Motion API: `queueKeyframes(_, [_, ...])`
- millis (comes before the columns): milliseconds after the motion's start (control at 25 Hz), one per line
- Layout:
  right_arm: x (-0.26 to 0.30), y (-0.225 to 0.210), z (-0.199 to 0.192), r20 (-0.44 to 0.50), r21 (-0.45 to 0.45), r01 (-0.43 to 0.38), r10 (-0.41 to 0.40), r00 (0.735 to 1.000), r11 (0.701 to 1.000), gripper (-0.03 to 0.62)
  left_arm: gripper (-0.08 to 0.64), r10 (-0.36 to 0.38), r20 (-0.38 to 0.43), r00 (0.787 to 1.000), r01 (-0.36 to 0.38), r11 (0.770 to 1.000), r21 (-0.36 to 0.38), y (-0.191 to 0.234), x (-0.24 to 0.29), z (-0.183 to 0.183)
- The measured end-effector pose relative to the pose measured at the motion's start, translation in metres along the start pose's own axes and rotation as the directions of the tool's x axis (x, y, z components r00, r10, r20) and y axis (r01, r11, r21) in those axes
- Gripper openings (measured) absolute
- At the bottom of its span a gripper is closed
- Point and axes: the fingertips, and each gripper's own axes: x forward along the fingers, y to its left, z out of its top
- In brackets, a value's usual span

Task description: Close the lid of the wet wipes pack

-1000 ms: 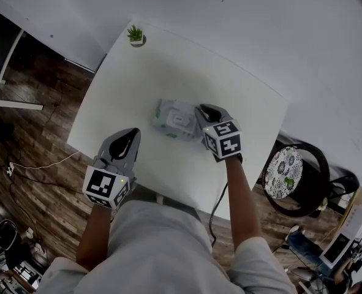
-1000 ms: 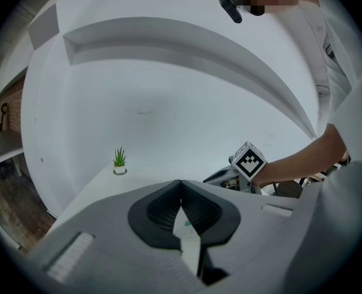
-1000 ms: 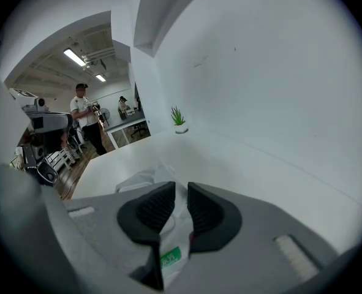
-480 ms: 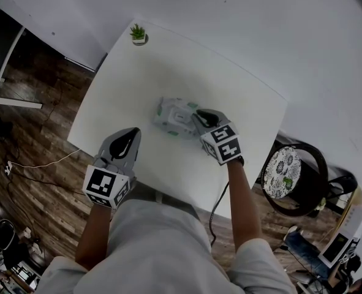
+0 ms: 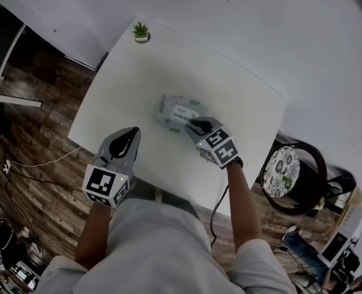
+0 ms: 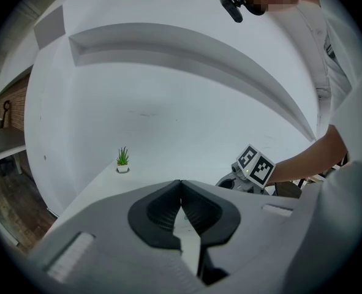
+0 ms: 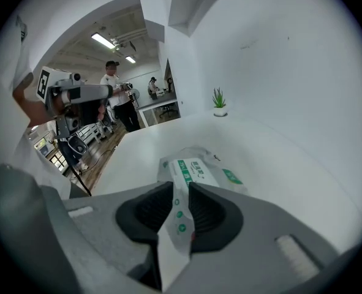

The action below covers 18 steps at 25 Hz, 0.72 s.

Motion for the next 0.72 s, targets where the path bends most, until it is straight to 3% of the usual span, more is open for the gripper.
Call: queueKeyframes(720, [0.026, -0.007, -0.007, -0.119, 0.021, 0.107, -0.104, 0.987, 0.994, 0.041, 0.006, 0.017, -0.013, 1.0, -0.018, 1.0, -0.019, 0.016, -0.011, -0.011])
